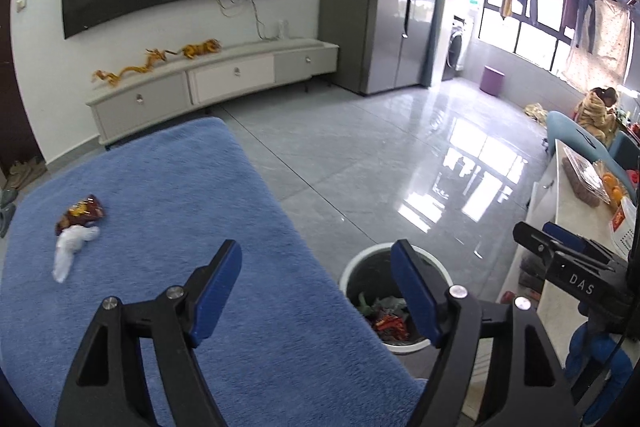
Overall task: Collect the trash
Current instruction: 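Move both open tools back from the bin to the rug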
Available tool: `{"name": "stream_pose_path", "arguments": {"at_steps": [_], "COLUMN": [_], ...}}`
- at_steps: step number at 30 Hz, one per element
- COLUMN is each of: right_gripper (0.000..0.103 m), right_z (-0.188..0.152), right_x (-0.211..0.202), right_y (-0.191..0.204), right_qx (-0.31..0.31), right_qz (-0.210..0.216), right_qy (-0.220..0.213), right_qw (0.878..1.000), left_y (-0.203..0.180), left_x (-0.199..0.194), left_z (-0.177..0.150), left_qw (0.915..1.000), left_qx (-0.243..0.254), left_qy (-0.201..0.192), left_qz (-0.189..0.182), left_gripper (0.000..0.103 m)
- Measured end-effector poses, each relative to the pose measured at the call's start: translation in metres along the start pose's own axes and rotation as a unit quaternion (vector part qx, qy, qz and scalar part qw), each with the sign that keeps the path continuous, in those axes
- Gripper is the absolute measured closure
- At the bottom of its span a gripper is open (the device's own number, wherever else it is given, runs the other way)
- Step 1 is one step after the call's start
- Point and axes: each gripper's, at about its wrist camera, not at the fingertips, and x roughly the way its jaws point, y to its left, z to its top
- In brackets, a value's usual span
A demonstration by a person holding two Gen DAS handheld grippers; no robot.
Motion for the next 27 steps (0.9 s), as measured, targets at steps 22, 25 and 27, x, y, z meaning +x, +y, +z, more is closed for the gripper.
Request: {"name": "stream_pose_path", "arguments": {"at_steps": [22, 25, 27], "right_gripper": [0.033, 0.029, 0.026], "right_z": [0.006, 0.007, 0.007], "right_x": [-0.049, -0.058, -0.064], "right_y": [0.089, 0.104, 0.118], "right_qx": [-0.078, -0.092, -0.102], "right_qz": [0.024, 0.023, 0.023], "right_qy": [-0.048, -0.062, -0.072], "right_qw": [0.996, 0.994, 0.992], "left_y": [0.077, 0.092, 0.105], "left_x": [-0.095, -0.104, -0.108], "left_z": [-0.022, -0.027, -0.029], "left_qw": [0.9875, 0.9855, 0.9848], "left_qx": [-0.044, -0.055, -0.064], "left_qy": [-0.130, -0.138, -0.139], "left_qz": [0.078, 0.082, 0.083], "left_gripper": [0.027, 0.027, 0.027]}}
